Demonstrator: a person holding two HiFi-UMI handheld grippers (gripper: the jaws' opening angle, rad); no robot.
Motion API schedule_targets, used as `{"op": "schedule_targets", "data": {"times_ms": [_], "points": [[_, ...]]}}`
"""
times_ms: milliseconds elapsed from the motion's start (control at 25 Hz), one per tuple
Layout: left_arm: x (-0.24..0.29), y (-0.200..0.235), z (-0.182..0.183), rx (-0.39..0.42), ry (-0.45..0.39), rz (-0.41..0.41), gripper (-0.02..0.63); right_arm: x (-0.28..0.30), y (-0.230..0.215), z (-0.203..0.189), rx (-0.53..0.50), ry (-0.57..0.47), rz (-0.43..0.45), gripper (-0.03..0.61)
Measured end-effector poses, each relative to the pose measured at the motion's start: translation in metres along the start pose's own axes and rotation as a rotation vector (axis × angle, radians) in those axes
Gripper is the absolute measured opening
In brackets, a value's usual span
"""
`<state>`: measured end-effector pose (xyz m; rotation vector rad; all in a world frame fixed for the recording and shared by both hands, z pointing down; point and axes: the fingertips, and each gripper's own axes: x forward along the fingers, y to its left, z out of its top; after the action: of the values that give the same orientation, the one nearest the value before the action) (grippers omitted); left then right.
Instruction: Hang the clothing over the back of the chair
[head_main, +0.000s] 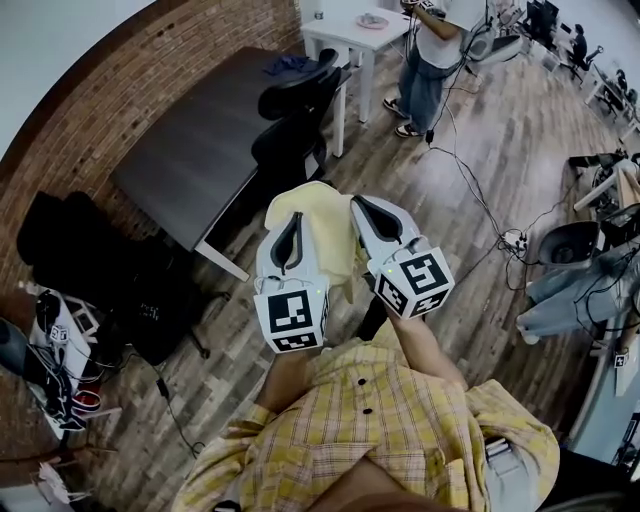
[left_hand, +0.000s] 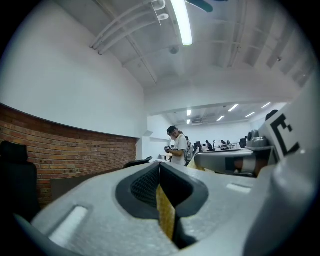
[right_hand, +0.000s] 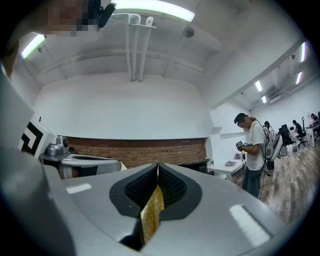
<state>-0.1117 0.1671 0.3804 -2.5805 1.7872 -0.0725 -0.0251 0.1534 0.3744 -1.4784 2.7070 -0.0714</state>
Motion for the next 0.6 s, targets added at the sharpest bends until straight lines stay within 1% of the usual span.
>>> {"op": "schedule_targets", "data": {"times_ms": [120,320,600], "points": [[0.006,0.008,0.005,-0.014,-0.015,0.000,0.003,0.010,-0.002,0.006,0.002,-0.008,-0.008,0.012],[0.035,0.009,-0.002,-0.016,-0.003,-0.002,0.003,0.033,-0.015,0.004,-0.003,-0.013,0.004,0.012],[0.102,0.019,0.001,0.026,0.013,0.032,0.003,0.083,-0.066,0.009,0.017,-0.047,0.028,0.012]]}}
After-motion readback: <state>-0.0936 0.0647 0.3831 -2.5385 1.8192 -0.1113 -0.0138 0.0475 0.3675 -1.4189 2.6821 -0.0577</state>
